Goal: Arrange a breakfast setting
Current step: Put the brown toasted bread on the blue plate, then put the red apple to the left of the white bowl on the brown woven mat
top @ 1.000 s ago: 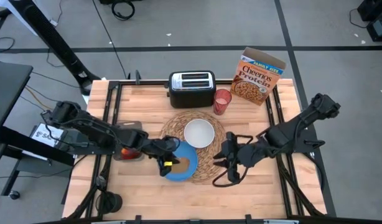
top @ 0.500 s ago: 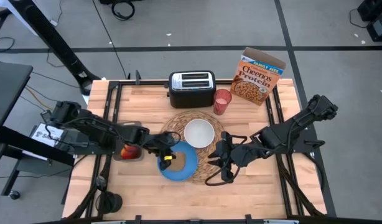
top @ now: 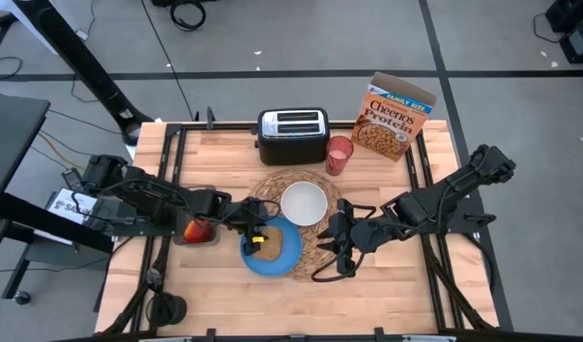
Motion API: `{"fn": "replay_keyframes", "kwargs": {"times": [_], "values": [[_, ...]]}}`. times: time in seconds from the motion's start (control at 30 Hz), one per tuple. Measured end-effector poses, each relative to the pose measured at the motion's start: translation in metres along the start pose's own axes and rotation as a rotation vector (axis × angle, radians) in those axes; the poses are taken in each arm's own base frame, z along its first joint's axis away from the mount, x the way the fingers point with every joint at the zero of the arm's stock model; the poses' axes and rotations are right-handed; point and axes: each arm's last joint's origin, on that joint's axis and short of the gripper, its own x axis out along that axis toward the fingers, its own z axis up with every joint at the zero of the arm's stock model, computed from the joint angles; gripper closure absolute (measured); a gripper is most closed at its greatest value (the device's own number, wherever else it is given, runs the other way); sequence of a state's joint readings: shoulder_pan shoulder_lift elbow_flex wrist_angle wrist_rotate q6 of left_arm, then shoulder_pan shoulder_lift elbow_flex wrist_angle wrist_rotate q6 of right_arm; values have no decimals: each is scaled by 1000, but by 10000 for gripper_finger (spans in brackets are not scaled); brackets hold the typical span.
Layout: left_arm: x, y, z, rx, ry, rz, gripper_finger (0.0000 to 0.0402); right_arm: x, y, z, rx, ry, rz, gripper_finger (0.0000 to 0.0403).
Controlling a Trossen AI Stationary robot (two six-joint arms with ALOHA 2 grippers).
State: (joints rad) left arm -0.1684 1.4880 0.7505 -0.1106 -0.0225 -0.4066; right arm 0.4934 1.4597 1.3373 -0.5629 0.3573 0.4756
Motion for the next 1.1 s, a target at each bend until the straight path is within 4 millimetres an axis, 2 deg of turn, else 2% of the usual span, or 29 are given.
{"fn": "replay_keyframes", "kwargs": {"times": [0.07,0.17,0.33,0.43,0.6,0.77,0.97,1.1], "values": [[-5,-2,4,-4,2,-3,176,0,0,0,-14,0,0,293],[-23,-8,23,-25,7,3,170,1,-2,1,-39,-2,-7,293],[-61,-16,45,-100,193,100,170,5,-16,8,-42,-19,-58,293],[-87,-21,46,-143,352,185,170,8,-24,12,-30,-26,-82,293],[-114,-22,26,-227,520,316,175,9,-27,14,-31,-34,-88,293],[-118,4,0,-383,513,415,196,6,-19,11,-37,-35,-63,293],[-112,42,-38,-532,506,508,209,3,-9,7,-26,-32,-34,293],[-96,51,-45,-568,448,445,210,2,-7,6,-28,-30,-27,293]]}}
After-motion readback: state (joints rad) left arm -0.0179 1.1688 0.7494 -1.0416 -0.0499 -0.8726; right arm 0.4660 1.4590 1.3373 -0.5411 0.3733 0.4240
